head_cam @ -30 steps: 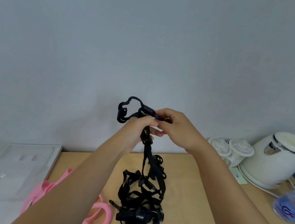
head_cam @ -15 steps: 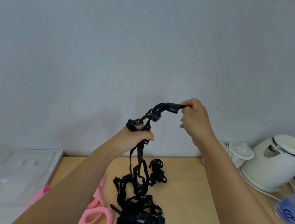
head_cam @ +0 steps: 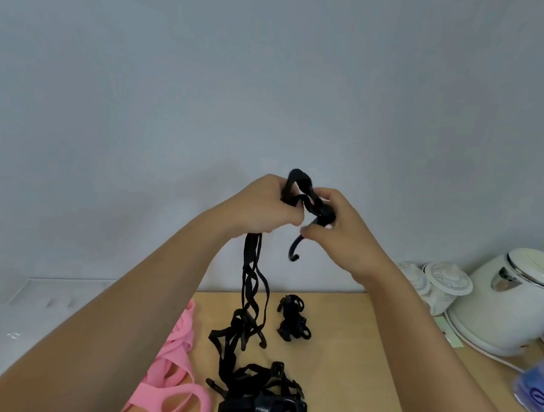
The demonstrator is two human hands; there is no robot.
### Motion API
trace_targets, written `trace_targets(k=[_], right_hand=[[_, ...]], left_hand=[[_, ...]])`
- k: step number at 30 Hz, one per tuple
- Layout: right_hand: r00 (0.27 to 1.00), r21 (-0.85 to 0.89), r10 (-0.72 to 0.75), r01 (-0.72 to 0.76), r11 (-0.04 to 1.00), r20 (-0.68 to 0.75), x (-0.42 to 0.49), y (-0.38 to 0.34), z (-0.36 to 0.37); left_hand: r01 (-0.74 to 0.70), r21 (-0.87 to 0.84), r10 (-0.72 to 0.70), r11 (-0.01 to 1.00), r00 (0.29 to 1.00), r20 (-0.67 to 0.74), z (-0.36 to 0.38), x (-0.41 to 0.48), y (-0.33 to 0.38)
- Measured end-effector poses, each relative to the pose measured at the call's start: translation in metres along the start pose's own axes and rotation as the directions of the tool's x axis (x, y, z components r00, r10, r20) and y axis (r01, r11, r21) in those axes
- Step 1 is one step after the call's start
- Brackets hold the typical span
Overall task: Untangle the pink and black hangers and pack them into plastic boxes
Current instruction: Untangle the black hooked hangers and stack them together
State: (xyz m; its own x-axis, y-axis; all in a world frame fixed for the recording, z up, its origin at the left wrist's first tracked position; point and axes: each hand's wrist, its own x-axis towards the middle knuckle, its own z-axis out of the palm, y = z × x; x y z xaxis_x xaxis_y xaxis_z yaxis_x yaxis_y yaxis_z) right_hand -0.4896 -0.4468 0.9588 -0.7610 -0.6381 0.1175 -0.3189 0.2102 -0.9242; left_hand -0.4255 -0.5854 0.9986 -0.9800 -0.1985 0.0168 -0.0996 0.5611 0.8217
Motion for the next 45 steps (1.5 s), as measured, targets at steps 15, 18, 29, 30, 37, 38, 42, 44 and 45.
trace_targets(k=[15,18,29,30,37,38,42,44,45], right_hand=[[0.973,0.359,0.089,-0.006,0.933,-0.214,0.006,-0.014,-0.007],[0.992,0.237,0.122,-0.113,0.965,-0.024,-0.002,0.009,-0.001],[0.991,0.247,0.134,-0.134,0.960,0.014,0.002,0.021,0.039],[0.990,0.272,0.141,-0.136,0.953,0.002,0.002,0.023,0.037],[0.996,0.320,0.084,-0.077,0.944,-0.008,0.006,0.025,0.027],[0.997,0.326,0.081,-0.073,0.943,-0.010,0.007,0.025,0.027],[0.995,0.352,0.098,-0.082,0.932,-0.028,0.007,0.028,0.027],[0.993,0.358,0.110,-0.090,0.930,-0.038,0.007,0.032,0.027],[0.992,0.357,0.118,-0.094,0.929,-0.044,0.006,0.034,0.027]], left_hand=[[0.081,-0.578,-0.193,0.812,0.972,-0.135,0.006,0.003,-0.043],[0.006,-0.669,-0.156,0.743,0.974,-0.164,-0.006,0.006,-0.020],[-0.094,-0.783,-0.021,0.615,0.991,-0.136,0.015,0.010,-0.002],[-0.093,-0.753,0.002,0.651,0.993,-0.121,0.014,0.007,-0.011],[0.319,-0.158,-0.263,0.934,0.918,0.297,0.061,-0.018,-0.108],[0.348,-0.130,-0.294,0.928,0.902,0.315,0.068,-0.023,-0.115],[0.342,-0.139,-0.307,0.929,0.925,0.226,0.080,-0.029,-0.128],[0.357,-0.154,-0.329,0.921,0.927,0.179,0.078,-0.025,-0.129],[0.371,-0.172,-0.344,0.912,0.924,0.167,0.078,-0.023,-0.130]])
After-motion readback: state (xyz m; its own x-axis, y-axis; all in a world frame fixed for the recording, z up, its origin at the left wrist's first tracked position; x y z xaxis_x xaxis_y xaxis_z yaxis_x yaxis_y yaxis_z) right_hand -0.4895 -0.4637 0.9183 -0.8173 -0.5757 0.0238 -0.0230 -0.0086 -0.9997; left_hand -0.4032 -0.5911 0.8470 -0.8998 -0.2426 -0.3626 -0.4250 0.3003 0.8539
